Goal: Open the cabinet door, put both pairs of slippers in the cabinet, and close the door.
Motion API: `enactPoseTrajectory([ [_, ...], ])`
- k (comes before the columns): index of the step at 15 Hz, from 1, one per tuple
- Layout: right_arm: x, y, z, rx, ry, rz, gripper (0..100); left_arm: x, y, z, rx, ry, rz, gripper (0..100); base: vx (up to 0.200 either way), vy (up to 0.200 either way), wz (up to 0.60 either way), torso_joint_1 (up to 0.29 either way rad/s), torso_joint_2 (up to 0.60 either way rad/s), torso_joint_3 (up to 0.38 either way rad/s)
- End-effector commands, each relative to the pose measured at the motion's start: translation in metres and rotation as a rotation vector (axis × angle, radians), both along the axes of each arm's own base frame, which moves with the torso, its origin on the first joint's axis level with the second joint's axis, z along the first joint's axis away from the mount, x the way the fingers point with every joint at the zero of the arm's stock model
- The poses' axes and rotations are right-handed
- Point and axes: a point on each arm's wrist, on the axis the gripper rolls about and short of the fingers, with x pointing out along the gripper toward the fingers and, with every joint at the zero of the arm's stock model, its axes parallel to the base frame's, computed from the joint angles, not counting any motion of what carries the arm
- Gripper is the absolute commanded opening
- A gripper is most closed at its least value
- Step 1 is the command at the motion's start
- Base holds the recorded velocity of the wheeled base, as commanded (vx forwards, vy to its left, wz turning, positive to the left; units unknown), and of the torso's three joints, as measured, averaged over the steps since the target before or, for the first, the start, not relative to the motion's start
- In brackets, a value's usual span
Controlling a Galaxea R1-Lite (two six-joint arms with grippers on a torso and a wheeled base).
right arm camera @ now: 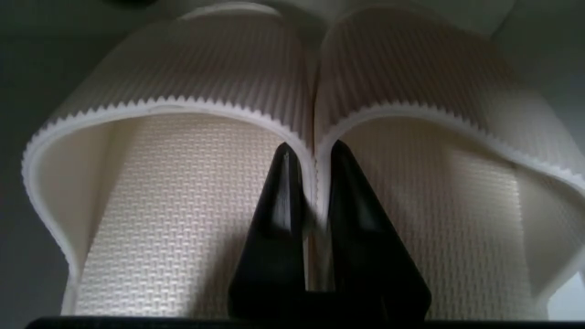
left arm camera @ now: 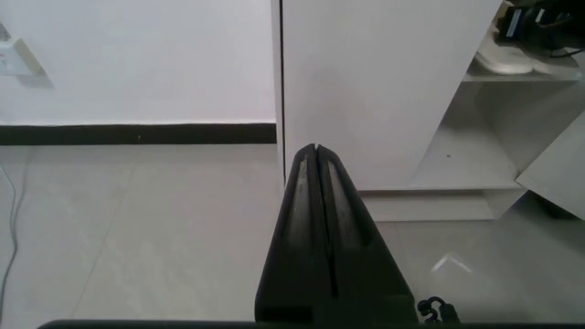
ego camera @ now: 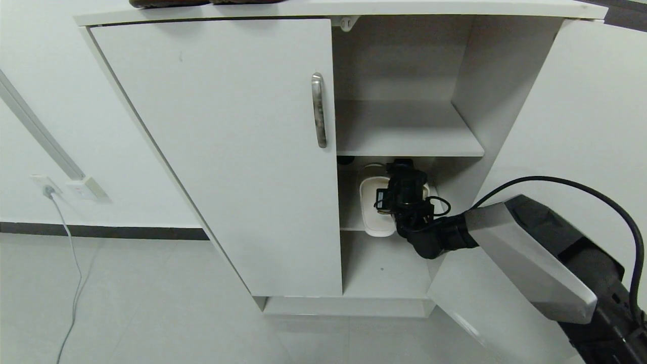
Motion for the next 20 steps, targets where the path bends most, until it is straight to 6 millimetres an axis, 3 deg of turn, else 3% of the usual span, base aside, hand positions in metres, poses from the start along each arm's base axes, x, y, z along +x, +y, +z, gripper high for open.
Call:
enactPoseTrajectory([
  [1,0.011,0.003,-0.018,-0.006,0.01,-0.017,0,0.0,0.0,0.0,0.0,0.002,0.001,0,0.0,0.0,0.0,0.0,0.0,0.0],
  [8,0.016,0.003,-0.02,-0.002,0.002,-0.023,0,0.0,0.0,0.0,0.0,0.0,0.001,0,0.0,0.0,0.0,0.0,0.0,0.0],
  [9,0.015,0.002,-0.022,-0.008,0.01,-0.026,100,0.0,0.0,0.0,0.0,0.002,0.001,0,0.0,0.0,0.0,0.0,0.0,0.0],
  [11,0.013,0.002,-0.024,-0.015,0.018,-0.038,100,0.0,0.0,0.0,0.0,0.002,0.001,0,0.0,0.0,0.0,0.0,0.0,0.0],
  [15,-0.006,-0.004,-0.009,-0.013,0.018,-0.031,100,0.0,0.0,0.0,0.0,0.002,0.001,0,0.0,0.0,0.0,0.0,0.0,0.0],
  [18,-0.041,-0.008,0.002,-0.015,0.024,-0.007,100,0.0,0.0,0.0,0.0,0.002,0.001,0,0.0,0.0,0.0,0.0,0.0,0.0],
  [20,-0.076,-0.014,0.006,-0.015,0.028,0.016,100,0.0,0.0,0.0,0.002,0.002,-0.001,0,0.0,0.0,0.0,0.0,0.0,0.0],
])
